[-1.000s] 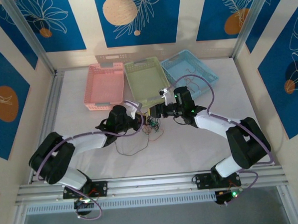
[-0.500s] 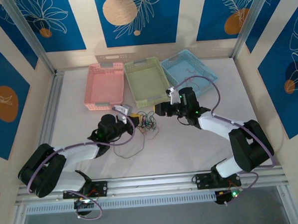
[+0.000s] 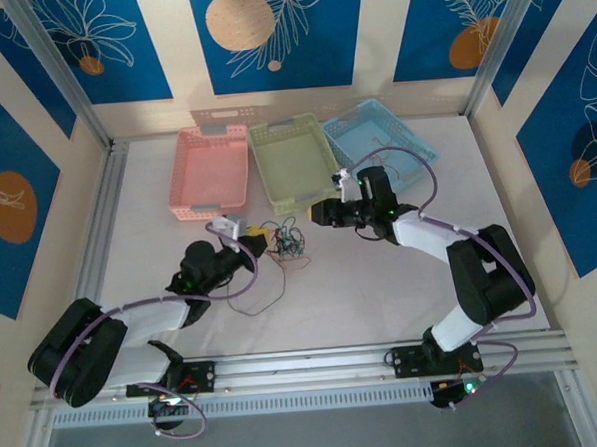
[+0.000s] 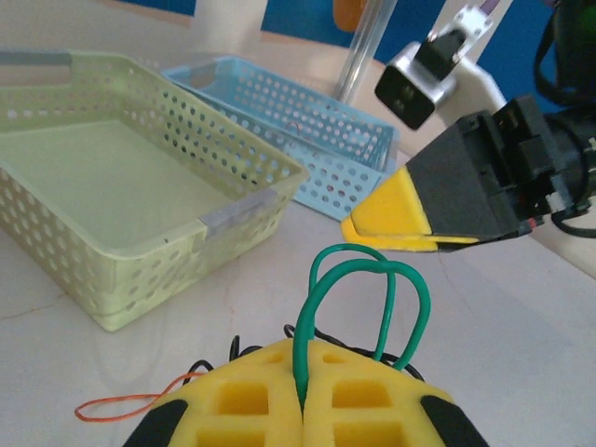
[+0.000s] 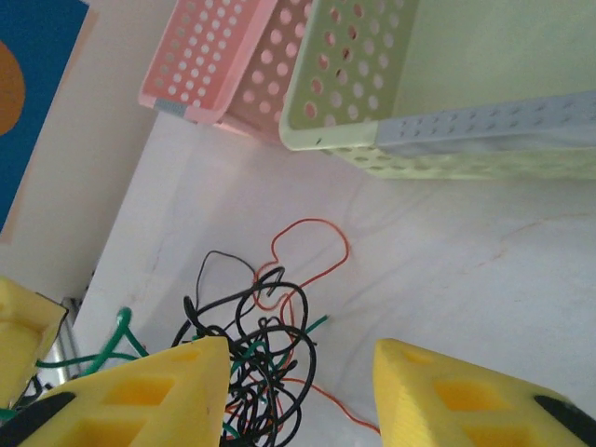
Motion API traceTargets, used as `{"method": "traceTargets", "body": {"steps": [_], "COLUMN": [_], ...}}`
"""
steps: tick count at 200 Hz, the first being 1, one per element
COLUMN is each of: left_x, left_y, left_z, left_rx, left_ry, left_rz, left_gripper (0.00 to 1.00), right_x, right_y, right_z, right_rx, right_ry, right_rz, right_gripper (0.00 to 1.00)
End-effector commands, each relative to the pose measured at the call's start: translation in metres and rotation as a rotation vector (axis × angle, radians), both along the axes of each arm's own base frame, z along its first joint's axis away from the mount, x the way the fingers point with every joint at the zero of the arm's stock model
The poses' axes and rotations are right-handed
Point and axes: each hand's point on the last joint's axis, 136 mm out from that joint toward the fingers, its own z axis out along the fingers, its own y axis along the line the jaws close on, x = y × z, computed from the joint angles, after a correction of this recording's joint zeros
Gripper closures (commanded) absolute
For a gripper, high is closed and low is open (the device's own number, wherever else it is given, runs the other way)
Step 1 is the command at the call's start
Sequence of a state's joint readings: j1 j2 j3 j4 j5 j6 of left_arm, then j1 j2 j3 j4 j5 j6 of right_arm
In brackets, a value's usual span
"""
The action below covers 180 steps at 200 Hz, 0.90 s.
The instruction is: Untangle the cables
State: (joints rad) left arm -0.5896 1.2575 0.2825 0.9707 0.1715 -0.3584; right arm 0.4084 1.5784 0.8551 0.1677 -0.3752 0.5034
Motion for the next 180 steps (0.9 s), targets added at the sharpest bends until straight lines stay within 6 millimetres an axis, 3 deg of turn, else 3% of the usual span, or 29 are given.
{"method": "traceTargets", "body": {"steps": [1, 56, 131, 164, 180], "left_x": [-0.004, -0.003, -0.003, -0.003, -0.002], "left_y": [0.006, 0.017, 0.017, 0.016, 0.016], "left_z": [0.035, 0.037, 0.037, 0.037, 0.038], "left_rx": [-0.118, -0.172, -0.194, -0.196, -0.197], "left_ry": [-0.102, -0.102, -0.098, -0.096, -0.096], "left_rz": [-0.017, -0.004, -0.020, -0.028, -0.026], "left_gripper": [1.00, 1.00, 1.00, 1.00, 1.00], "right_x": [-0.013, -0.023, -0.030, -0.032, -0.032], "right_y": [0.023, 0.042, 0.060, 0.063, 0.064], "right_z": [0.005, -0.004, -0.014, -0.014, -0.013], "right_rx": [-0.005, -0.026, -0.039, -0.033, -0.033], "right_ry": [0.004, 0.033, 0.096, 0.099, 0.096], "right_rz": [0.109, 0.198, 0.280, 0.298, 0.300], "right_gripper": [0.46, 0.44, 0.49, 0.58, 0.68]}}
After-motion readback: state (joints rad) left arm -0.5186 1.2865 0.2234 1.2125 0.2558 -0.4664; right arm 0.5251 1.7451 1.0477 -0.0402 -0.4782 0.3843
